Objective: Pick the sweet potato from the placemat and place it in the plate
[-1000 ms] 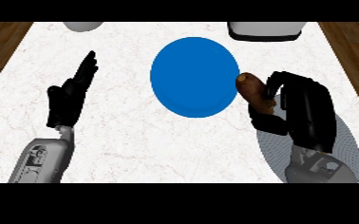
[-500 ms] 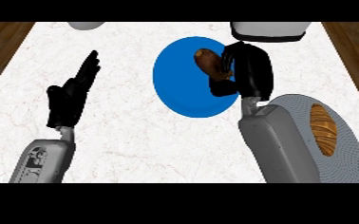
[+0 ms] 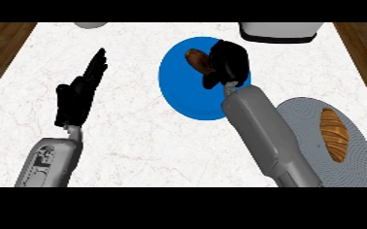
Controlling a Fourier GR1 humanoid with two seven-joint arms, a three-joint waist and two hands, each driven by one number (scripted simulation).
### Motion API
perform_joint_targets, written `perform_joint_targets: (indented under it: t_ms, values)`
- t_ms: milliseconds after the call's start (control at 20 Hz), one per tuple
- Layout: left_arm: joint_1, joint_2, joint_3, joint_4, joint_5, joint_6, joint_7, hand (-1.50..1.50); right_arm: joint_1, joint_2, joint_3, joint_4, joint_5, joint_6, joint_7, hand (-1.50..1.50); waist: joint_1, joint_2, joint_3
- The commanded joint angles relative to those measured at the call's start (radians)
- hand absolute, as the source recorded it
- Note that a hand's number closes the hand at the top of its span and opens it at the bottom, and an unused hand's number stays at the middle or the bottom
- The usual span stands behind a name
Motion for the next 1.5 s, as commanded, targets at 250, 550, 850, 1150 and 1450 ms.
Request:
perform_joint_targets:
  t_ms: [250,550,850,1150,1450]
  values:
    - [-0.028,0.008,0.005,0.033,0.007,-0.040,-0.029,0.00,-0.098,0.001,0.021,0.350,-0.311,-0.249,-0.115,-1.50,0.045,0.011,0.001]
    - [-0.064,-0.013,0.017,0.073,0.006,-0.024,-0.011,0.00,-0.126,0.001,0.020,0.330,-0.519,-0.311,-0.268,-1.50,0.040,0.008,0.002]
    - [-0.039,-0.002,0.028,0.059,-0.001,-0.019,-0.008,0.00,-0.056,0.001,-0.079,0.237,-0.637,-0.497,-0.418,-1.50,-0.007,-0.004,0.001]
    - [0.049,0.023,0.061,0.030,0.006,-0.023,-0.048,0.00,0.088,-0.047,-0.153,0.073,-0.682,-0.542,-0.459,-1.50,-0.043,-0.014,0.000]
    - [0.079,0.016,0.061,0.023,0.001,-0.029,-0.081,0.00,0.354,-0.172,-0.147,-0.288,-0.751,-0.377,-0.403,-1.50,-0.057,-0.019,-0.001]
